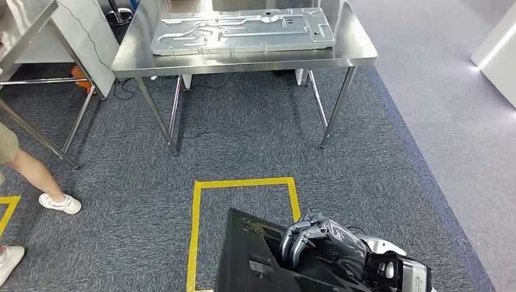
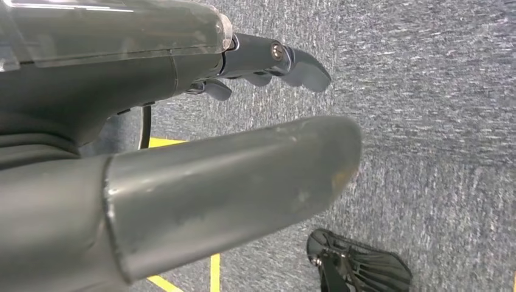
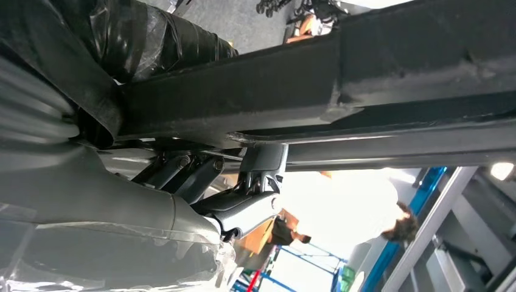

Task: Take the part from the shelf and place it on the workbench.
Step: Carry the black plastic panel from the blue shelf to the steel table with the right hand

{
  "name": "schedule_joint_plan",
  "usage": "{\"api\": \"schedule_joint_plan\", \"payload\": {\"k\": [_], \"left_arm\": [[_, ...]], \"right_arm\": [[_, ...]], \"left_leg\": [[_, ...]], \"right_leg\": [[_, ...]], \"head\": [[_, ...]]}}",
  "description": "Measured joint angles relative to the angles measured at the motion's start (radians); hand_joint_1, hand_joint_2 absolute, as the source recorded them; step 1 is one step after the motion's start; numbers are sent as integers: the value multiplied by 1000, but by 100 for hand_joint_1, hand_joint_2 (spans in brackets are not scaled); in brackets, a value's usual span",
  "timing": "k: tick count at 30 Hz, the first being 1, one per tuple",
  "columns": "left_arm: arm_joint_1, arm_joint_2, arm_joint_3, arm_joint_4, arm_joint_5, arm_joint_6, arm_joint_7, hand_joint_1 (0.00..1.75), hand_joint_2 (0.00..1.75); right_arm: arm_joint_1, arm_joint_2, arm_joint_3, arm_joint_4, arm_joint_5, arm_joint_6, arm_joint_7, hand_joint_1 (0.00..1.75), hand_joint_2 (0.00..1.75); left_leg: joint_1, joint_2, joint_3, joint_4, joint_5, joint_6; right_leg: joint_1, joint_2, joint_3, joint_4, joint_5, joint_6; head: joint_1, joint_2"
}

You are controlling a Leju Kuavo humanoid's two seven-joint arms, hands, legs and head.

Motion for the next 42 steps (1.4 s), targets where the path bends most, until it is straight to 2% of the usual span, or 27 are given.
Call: {"api": "schedule_joint_plan", "payload": {"k": [2, 5, 6, 7, 8, 10, 11, 12, 14, 16, 18, 20, 21, 22, 23, 24, 26, 27, 28, 30, 31, 33, 35, 37, 38, 39, 42], "left_arm": [[-2, 1, 0, 0, 0, 0, -1, 0, 0], [0, 1, 0, 0, 0, 0, -1, 0, 0], [2, 0, 0, 0, 0, 0, -1, 0, 0], [4, 0, 0, 0, 0, 0, -1, 0, 0], [5, 0, 0, 0, 0, 0, -1, 0, 0], [6, 2, 0, 0, 0, 0, -1, 0, 0], [7, 3, 0, 0, -1, 0, -1, 0, 0], [6, 5, 0, 0, -1, 0, -1, 0, 0], [6, 9, 0, 0, -1, 0, -2, 0, 0], [6, 10, 0, 0, -1, 0, -2, 0, 0], [5, 9, 0, 0, -1, -1, -2, 0, 0], [7, 6, 0, 0, -1, -1, -2, 0, 0], [8, 4, 1, 0, -1, -1, -2, 0, 0], [9, 3, 1, 0, -1, -1, -2, 0, 0], [9, 2, 1, 0, -1, -1, -2, 0, 0], [9, 2, 1, 0, -1, -1, -2, 0, 0], [8, 1, 1, 0, -1, -1, -2, 0, 0], [7, 1, 1, 0, -1, -1, -2, 0, 0], [6, 1, 1, 0, -1, -1, -2, 0, 0], [3, 2, 1, 0, -1, -1, -3, 0, 0], [1, 2, 1, 0, -1, -1, -3, 0, 0], [-2, 2, 1, 0, -2, -1, -4, 0, 0], [-2, 2, 1, 0, -2, -1, -4, 0, 0], [2, 2, 1, 0, -2, -2, -4, 0, 0], [3, 1, 1, 0, -2, -2, -4, 0, 0], [5, 1, 1, 0, -2, -2, -4, 0, 0], [11, 3, 2, 0, -2, -2, -4, 0, 0]], "right_arm": [[-1, 0, 0, -2, 0, -1, 0, 169, 175], [0, 1, 1, -2, 0, -2, 0, 169, 175], [1, 1, 1, -2, 0, -2, 0, 169, 175], [2, 1, 2, -2, 0, -2, 0, 169, 175], [2, 1, 2, -2, 0, -2, 0, 169, 175], [2, 1, 2, -2, 0, -2, 0, 169, 175], [2, 1, 2, -2, 0, -2, 0, 169, 175], [3, 1, 3, -2, 0, -2, 0, 169, 175], [4, 1, 3, -3, 0, -2, 0, 169, 175], [5, 0, 4, -5, 0, -3, -1, 169, 175], [5, 0, 4, -5, 0, -3, -1, 169, 175], [8, 0, 5, -5, 0, -3, -1, 169, 175], [9, 0, 5, -4, 0, -3, -1, 169, 175], [11, 0, 5, -4, 0, -2, -1, 169, 175], [11, 0, 5, -4, 0, -2, -1, 169, 175], [12, 0, 5, -4, 0, -2, -1, 169, 175], [13, -1, 6, -4, 0, -2, -1, 169, 175], [14, -2, 6, -3, 0, -3, -1, 169, 175], [14, -2, 6, -3, 0, -2, -1, 169, 175], [13, -2, 6, -5, 0, -2, -1, 169, 175], [11, -2, 6, -6, 0, -2, -2, 169, 175], [8, -3, 6, -6, -1, -2, -2, 169, 175], [7, -3, 6, -6, -1, -1, -2, 169, 175], [7, -3, 6, -5, -2, 1, -2, 169, 175], [7, -3, 6, -5, -2, 1, -2, 169, 175], [6, -3, 6, -4, -2, 1, -2, 169, 175], [4, -3, 7, -2, -3, 1, -1, 169, 175]], "left_leg": [[3, 1, -24, 60, -29, -11], [6, 1, -158, 277, -97, -21], [6, 1, -197, 320, -94, -21], [6, 2, -218, 322, -67, -19], [6, 1, -218, 283, -21, -15], [-1, 1, -176, 136, 85, 3], [-6, 2, -154, 76, 113, 13], [-11, 3, -139, 40, 123, 21], [-15, 4, -121, 19, 109, 33], [-10, 2, -93, 3, 97, 42], [-4, 1, -64, -5, 79, 47], [-3, 0, -41, -4, 56, 49], [-3, -1, -28, -4, 45, 48], [-3, -1, -13, -4, 33, 46], [-2, -2, 5, -5, 21, 43], [-1, -3, 24, -7, 7, 40], [-1, -4, 60, -14, -18, 31], [-1, -5, 72, -21, -29, 25], [-1, -4, 85, -23, -36, 19], [-1, -2, 94, -12, -36, 6], [0, -1, 87, 19, -29, 1], [3, 0, 24, 129, -34, -8], [4, 0, -75, 256, -89, -15], [5, 0, -150, 302, -149, -18], [5, 1, -166, 282, -151, -16], [3, 1, -171, 236, -124, -12], [-8, -1, -165, 75, 71, 13]], "right_leg": [[-3, 0, 15, -6, -9, -14], [-2, -2, 41, -8, -32, -22], [-2, -1, 53, -8, -42, -22], [-1, -1, 67, -9, -53, -21], [-1, 0, 84, -11, -64, -20], [0, 0, 120, -24, -83, -16], [-1, 2, 132, -31, -90, -12], [-2, 3, 141, -39, -96, -7], [-3, 5, 152, -34, -91, 8], [-3, 3, 140, 22, -76, 20], [-4, 1, 74, 135, -95, 28], [-4, 0, -17, 247, -156, 32], [-4, 0, -53, 274, -181, 34], [-4, 0, -75, 271, -187, 35], [-4, 0, -82, 239, -170, 34], [-4, -1, -78, 182, -127, 32], [0, -4, -66, 62, -8, 24], [3, -5, -60, 27, 30, 18], [4, -4, -56, 10, 48, 14], [4, 1, -37, 4, 35, 0], [2, 2, -24, 0, 30, -7], [1, 1, 2, -4, 13, -19], [1, 2, 22, -5, -8, -23], [1, 4, 48, -5, -32, -23], [2, 5, 65, -5, -46, -21], [2, 5, 84, -6, -60, -20], [4, 9, 134, -23, -94, -10]], "head": [[0, 0], [0, 0], [0, 0], [0, 0], [0, 0], [0, 0], [0, 0], [0, 0], [-1, 0], [0, 0], [0, 0], [0, 0], [0, 0], [0, 0], [0, 0], [0, 0], [0, 0], [0, 0], [0, 0], [0, 0], [0, 0], [0, 0], [-1, 0], [-1, 0], [-1, 0], [-1, 0], [-1, 0]]}}
